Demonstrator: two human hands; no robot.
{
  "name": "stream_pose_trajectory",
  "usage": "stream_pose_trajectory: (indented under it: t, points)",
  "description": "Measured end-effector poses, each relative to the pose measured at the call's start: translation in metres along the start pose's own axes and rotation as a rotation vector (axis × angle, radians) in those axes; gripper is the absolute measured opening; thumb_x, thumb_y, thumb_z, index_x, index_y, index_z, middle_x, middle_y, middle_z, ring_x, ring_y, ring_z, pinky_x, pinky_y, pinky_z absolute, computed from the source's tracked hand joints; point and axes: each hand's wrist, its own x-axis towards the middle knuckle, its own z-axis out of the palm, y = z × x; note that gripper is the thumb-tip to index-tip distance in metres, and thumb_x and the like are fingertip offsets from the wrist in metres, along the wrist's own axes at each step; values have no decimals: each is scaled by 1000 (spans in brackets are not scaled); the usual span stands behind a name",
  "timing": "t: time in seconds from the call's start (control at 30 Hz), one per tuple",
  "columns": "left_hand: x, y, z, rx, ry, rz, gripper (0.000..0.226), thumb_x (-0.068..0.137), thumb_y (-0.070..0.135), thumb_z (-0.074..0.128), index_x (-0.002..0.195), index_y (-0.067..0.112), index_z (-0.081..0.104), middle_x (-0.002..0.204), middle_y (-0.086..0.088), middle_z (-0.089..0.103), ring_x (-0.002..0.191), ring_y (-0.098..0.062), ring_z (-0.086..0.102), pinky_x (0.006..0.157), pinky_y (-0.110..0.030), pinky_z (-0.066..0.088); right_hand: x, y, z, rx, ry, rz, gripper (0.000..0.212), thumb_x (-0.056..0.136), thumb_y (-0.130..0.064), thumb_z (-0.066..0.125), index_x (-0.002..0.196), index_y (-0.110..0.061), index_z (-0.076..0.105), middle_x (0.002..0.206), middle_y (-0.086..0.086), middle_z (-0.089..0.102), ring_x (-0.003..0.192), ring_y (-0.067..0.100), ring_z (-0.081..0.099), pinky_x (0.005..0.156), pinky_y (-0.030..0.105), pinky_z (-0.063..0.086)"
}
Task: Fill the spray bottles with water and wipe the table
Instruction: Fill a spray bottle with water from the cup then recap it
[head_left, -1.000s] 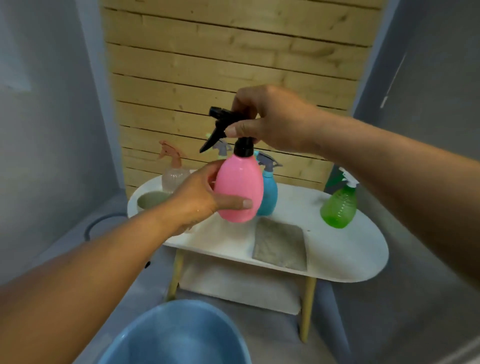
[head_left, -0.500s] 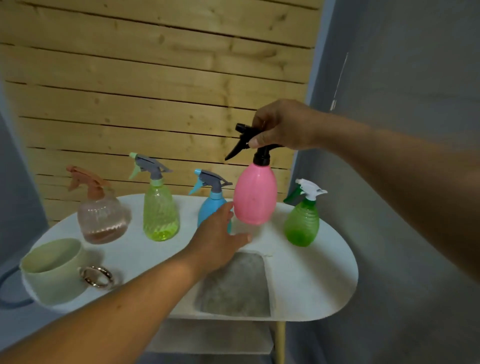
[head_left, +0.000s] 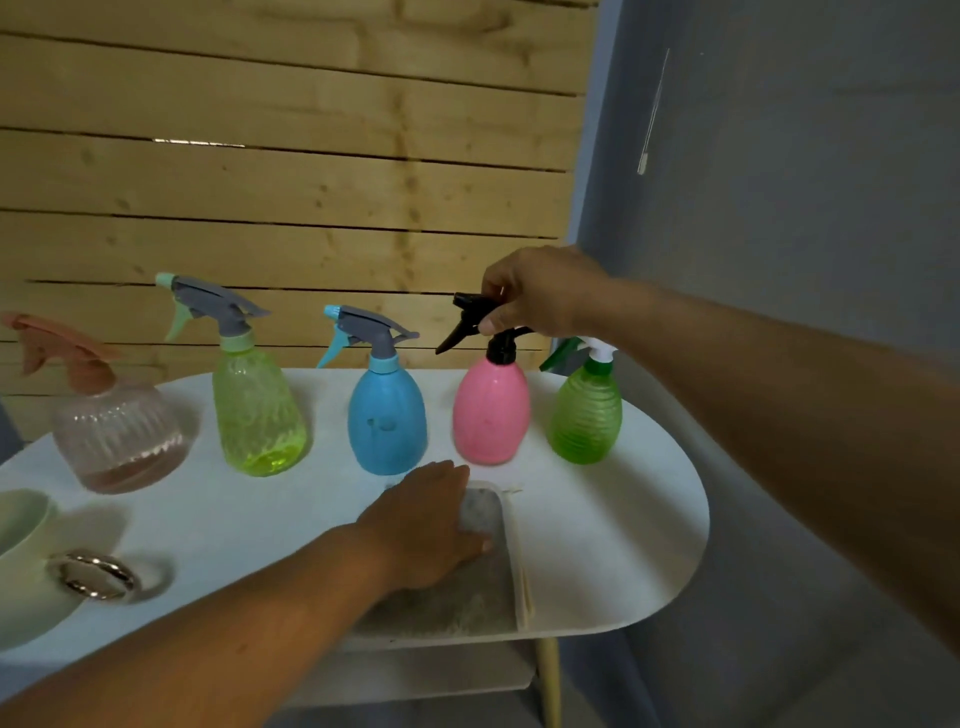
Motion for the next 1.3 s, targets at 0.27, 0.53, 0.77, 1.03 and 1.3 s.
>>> stream_pose_trajectory:
  t: [0.27, 0.53, 0.77, 1.03, 1.3]
  points:
    - [1, -6, 14, 50, -33, 18, 78, 101, 65, 41, 163, 30, 11, 172, 9, 8, 158, -16, 11, 126, -37, 13, 6, 6, 11, -57, -13, -16, 29, 83, -56, 73, 96, -31, 69, 79, -15, 61, 85, 17, 57, 81, 35, 33]
    - [1, -8, 17, 33, -32, 30, 76, 102, 64, 39, 163, 29, 12, 172, 8, 11, 157, -16, 13, 126, -36, 13, 10, 3, 6, -90, -46, 20, 30, 80, -60, 75, 97, -34, 73, 79, -17, 62, 79, 12, 55, 71, 32, 28]
    - [0, -8, 19, 23, -33, 23, 75, 101, 65, 38, 163, 30, 11, 172, 9, 10, 158, -16, 11, 127, -36, 12, 5, 3, 1, -11, -117, 112, 49, 80, -68, 70, 114, -33, 73, 107, -11, 71, 108, 18, 61, 95, 38, 42]
    - [-1, -9, 19, 14, -14, 24, 75, 102, 65, 37, 163, 31, 11, 171, 11, 9, 158, -15, 11, 126, -35, 13, -15, 47, -43, -186, -505, 312, 79, 76, -49, 83, 146, -31, 50, 149, 0, 48, 136, 27, 46, 107, 40, 40]
    - [-17, -11, 8, -127, 93, 28, 74, 97, 70, 44, 160, 41, 16, 168, 16, 21, 153, -12, 26, 123, -35, 25, -41, 54, -29, -108, -338, 281, 13, 84, -16, 77, 88, -19, 65, 79, 0, 64, 66, 15, 58, 56, 25, 43]
